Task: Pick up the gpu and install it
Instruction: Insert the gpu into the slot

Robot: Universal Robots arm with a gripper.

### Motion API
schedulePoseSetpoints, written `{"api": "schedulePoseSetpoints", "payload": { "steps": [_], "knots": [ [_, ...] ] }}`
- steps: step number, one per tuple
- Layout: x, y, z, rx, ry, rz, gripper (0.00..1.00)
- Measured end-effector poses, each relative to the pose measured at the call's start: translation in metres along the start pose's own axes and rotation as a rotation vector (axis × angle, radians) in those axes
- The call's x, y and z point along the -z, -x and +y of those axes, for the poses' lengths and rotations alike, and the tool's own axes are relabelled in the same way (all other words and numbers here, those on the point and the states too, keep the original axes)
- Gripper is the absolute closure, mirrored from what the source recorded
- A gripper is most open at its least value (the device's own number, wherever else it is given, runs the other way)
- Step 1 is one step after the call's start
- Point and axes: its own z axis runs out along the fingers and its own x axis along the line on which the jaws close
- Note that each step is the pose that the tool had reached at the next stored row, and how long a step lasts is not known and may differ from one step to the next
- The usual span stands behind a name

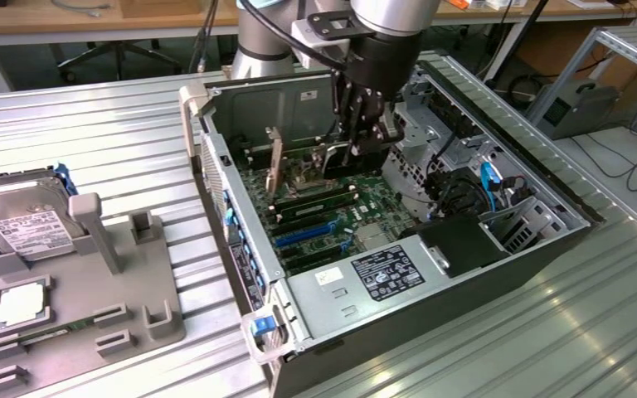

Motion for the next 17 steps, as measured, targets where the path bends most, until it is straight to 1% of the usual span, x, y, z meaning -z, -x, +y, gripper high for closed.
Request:
{"api": "schedulePoseSetpoints", "payload": {
  "steps": [4,17],
  "knots": [
    [-0.0113,-0.004,0.001,0.003,0.0001,-0.0002,0.73],
    [-0.0353,-0.007,0.0072,0.011,0.0,-0.0015,0.73]
  ]
}}
